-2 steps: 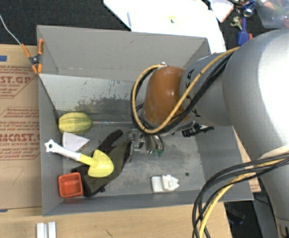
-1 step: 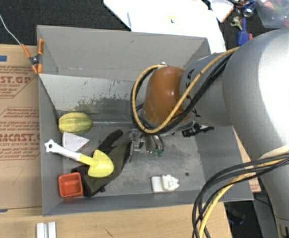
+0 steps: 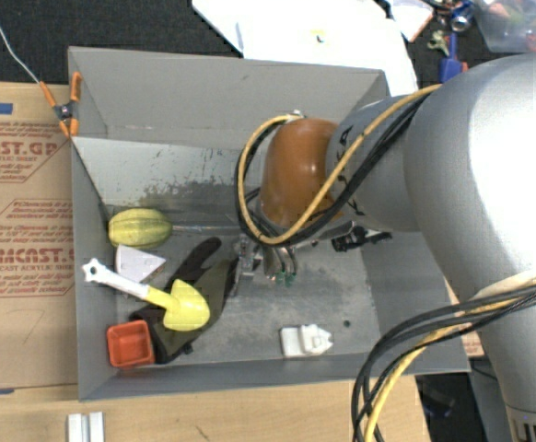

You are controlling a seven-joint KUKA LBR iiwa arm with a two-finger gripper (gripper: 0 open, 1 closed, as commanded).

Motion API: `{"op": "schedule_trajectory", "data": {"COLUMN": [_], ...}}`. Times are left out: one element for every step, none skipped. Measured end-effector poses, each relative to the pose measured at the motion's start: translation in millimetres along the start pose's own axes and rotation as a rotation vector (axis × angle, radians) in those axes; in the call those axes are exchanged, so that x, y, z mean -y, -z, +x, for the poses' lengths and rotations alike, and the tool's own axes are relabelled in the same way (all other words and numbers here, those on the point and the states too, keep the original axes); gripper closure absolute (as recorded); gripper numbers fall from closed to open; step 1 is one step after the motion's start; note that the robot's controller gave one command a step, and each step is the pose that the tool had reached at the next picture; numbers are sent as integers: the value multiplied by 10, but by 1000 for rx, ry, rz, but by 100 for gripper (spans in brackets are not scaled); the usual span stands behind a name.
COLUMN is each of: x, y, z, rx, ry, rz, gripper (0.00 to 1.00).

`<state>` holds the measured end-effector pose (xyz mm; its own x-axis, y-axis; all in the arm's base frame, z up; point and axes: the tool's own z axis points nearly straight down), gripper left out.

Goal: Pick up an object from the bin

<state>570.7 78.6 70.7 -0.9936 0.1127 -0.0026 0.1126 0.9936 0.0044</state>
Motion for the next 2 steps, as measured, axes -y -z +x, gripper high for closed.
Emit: {"op": "schedule_trajectory", "data": {"x": [-66, -180], "y": [758, -4], "z": [54, 122], "rx": [4, 0], "ry": [17, 9], "rz": [-2, 0], "gripper": [100, 100]}}
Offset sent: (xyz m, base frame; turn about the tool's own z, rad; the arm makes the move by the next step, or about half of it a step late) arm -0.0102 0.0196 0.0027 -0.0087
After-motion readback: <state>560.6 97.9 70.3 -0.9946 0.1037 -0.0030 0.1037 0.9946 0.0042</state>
